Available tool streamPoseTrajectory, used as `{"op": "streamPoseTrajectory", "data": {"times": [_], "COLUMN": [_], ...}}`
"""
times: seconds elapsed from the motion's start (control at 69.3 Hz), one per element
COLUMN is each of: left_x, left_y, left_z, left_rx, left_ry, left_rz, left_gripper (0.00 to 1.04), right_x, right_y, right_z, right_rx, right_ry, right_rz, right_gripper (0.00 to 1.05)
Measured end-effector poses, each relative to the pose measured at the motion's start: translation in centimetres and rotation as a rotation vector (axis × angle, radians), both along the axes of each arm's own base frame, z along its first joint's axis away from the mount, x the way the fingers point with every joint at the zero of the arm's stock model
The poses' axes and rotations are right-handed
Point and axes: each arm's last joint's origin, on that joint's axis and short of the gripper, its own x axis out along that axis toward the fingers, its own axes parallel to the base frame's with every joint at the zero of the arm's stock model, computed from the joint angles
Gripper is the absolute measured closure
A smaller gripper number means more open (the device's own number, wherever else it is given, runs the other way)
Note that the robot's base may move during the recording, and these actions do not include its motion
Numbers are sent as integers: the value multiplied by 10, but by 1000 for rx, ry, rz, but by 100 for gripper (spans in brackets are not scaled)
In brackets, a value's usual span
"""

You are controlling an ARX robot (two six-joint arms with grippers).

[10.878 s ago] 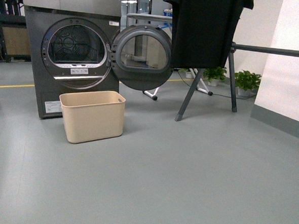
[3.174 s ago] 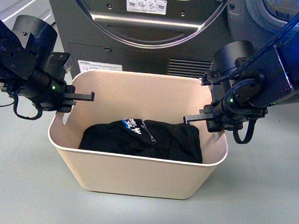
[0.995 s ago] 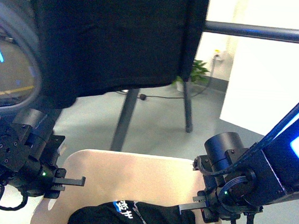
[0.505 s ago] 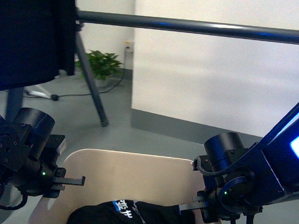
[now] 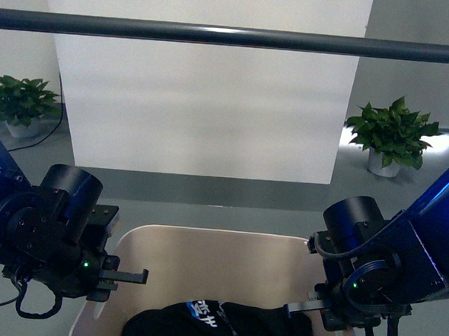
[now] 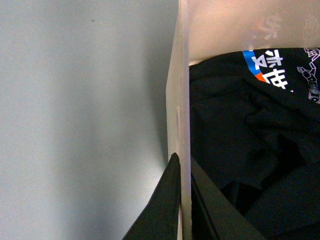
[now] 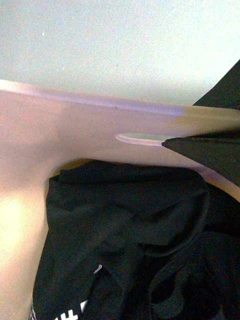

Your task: Move hamper under clothes hanger

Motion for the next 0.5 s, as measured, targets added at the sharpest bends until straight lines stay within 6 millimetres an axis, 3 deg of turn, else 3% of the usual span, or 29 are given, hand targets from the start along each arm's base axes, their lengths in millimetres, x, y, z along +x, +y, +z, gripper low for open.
{"op": "streamPoseTrajectory", "data": {"times": [0.317,0.505], "left_x": [1,1], "left_y": [19,16], "left_z": [0,0], "left_rx": [21,14], "left_ry": [-2,-1], "left_rz": [57,47], "left_gripper": [101,101], "right_x": [-5,-4], "right_y": [19,16], "right_z": [0,0], "right_rx": [31,28], "right_ry": [7,6], "right_rz": [61,52], "right_gripper": [102,102]}}
